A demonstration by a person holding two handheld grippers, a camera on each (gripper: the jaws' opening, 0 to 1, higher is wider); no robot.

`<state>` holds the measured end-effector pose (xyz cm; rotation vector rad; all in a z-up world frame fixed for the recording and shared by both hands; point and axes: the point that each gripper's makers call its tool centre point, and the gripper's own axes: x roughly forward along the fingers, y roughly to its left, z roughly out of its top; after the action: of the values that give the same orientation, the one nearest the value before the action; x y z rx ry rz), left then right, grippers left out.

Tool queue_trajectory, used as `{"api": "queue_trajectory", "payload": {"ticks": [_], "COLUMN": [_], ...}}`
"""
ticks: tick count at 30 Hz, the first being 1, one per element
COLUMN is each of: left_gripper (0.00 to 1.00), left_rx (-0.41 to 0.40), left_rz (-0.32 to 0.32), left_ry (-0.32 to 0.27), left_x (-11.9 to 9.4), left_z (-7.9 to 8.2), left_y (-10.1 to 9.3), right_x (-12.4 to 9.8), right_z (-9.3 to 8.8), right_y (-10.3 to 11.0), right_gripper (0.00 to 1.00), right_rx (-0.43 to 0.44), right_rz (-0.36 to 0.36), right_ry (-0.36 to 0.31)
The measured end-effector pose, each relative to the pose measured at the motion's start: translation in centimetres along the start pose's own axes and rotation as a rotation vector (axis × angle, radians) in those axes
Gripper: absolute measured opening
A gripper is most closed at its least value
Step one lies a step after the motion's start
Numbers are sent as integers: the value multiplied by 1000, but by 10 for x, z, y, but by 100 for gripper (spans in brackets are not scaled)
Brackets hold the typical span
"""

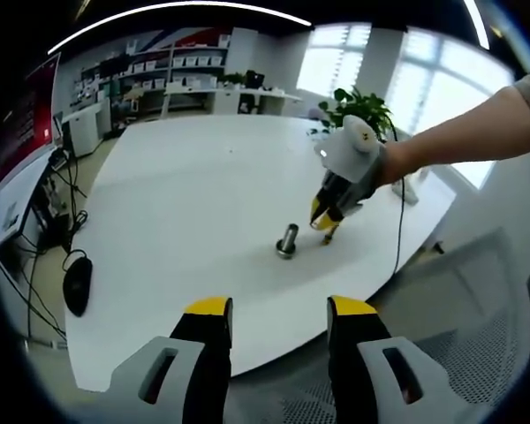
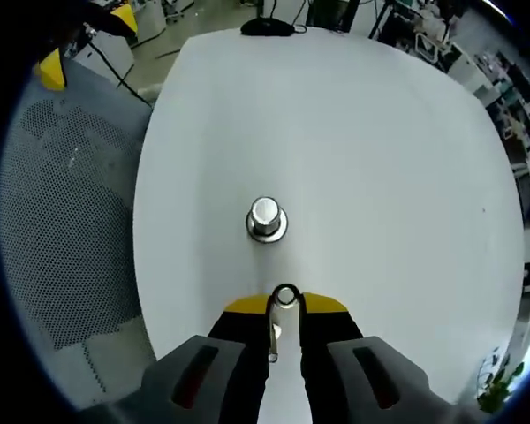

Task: Place the washer onto the threaded stud by aligning its center hole with the stud, sliding it down to the base, and recovering from edge contact or off-axis alignment until the washer reaches the visible bottom stop.

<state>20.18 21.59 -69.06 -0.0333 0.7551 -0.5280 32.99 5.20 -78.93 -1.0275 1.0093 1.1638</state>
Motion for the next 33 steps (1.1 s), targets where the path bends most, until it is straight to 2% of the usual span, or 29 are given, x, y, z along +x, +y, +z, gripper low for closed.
{"api": "queue_trajectory", "payload": {"ticks": [6,19,26,30,33], "left_gripper": [41,41,41,41,41], "left_rx": [0,2,7,9,12], "left_rz": [1,-1,-1,-2,4], "left_ry": [4,7,4,11,12], "left_x": [0,0,0,0,0], "left_z": [-1,-1,-1,-2,-3], "left_y": [0,0,-1,-1,0], "right_x": [-16,-48,-56,-53,-51], "right_z": [5,-22,-25,-27,-31], "right_y": [-9,-24,-18,-12,-11], "right_gripper": [12,12,12,12,12], "right_rx": [-5,9,15,-19,-5], "right_rz": [-30,-79,-86,-77,-71], "right_ry": [-38,-32,-33,-25,-17]}}
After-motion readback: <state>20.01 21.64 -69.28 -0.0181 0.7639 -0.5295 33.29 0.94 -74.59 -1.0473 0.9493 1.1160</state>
